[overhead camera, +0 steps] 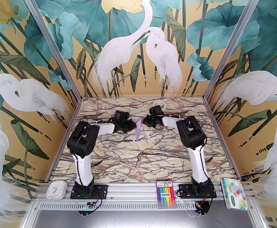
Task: Fold a paper plane with a square sheet of paper (fold left side to right side)
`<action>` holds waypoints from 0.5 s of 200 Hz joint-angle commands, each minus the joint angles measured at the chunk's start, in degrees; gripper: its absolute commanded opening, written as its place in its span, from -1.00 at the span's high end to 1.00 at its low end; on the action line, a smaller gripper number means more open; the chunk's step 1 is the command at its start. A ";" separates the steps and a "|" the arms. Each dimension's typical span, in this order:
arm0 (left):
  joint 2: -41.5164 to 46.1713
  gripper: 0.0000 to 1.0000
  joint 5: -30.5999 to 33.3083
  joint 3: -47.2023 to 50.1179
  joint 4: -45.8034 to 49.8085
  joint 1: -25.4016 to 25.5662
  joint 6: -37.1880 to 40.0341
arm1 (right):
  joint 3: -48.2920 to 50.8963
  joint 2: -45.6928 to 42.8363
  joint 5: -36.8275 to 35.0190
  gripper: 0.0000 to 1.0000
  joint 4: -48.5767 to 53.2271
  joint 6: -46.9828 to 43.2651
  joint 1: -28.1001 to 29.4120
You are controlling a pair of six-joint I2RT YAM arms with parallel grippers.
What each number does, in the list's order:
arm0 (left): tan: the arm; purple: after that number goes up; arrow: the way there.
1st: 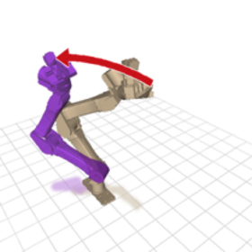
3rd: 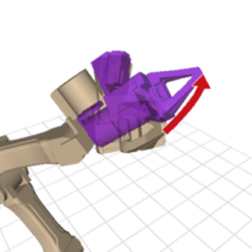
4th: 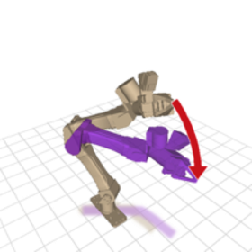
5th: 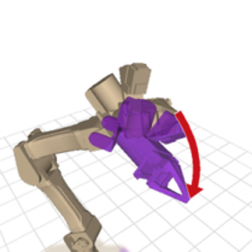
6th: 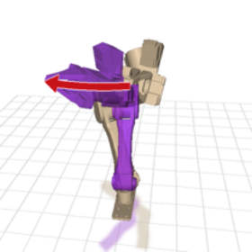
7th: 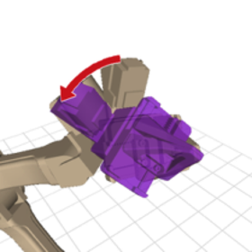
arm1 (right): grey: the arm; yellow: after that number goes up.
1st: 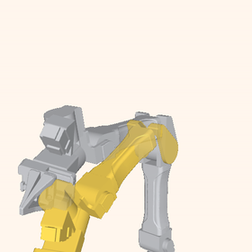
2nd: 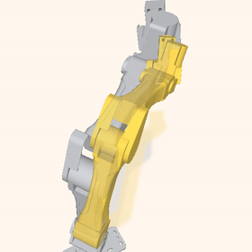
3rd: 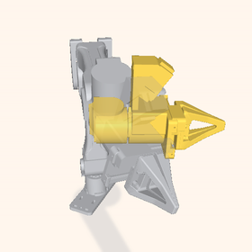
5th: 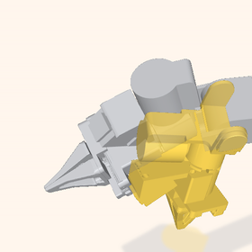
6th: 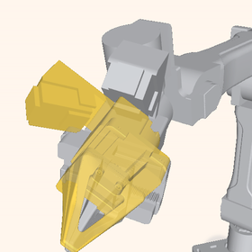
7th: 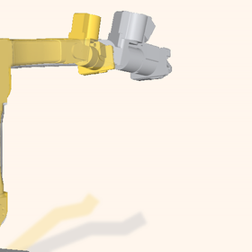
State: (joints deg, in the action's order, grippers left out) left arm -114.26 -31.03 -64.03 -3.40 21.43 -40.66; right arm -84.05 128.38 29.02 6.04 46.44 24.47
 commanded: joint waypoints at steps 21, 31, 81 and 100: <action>-2.37 0.86 -1.66 -2.14 2.21 -0.32 2.07 | -2.29 3.10 1.35 0.79 1.23 -1.88 0.68; -2.65 0.86 -1.75 -2.48 2.52 -0.31 2.26 | -2.40 3.36 1.64 0.78 0.99 -1.87 0.80; -3.42 0.86 -1.76 -3.90 3.89 -0.36 3.66 | -3.04 4.11 2.28 0.77 1.01 -1.98 0.93; -3.77 0.86 -1.67 -4.51 4.32 -0.27 4.03 | -3.27 4.25 2.69 0.77 1.16 -2.18 1.02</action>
State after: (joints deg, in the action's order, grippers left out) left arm -116.66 -31.70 -66.72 -0.84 21.37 -38.46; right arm -86.54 130.08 30.85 6.68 45.50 24.62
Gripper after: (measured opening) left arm 0.073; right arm 0.113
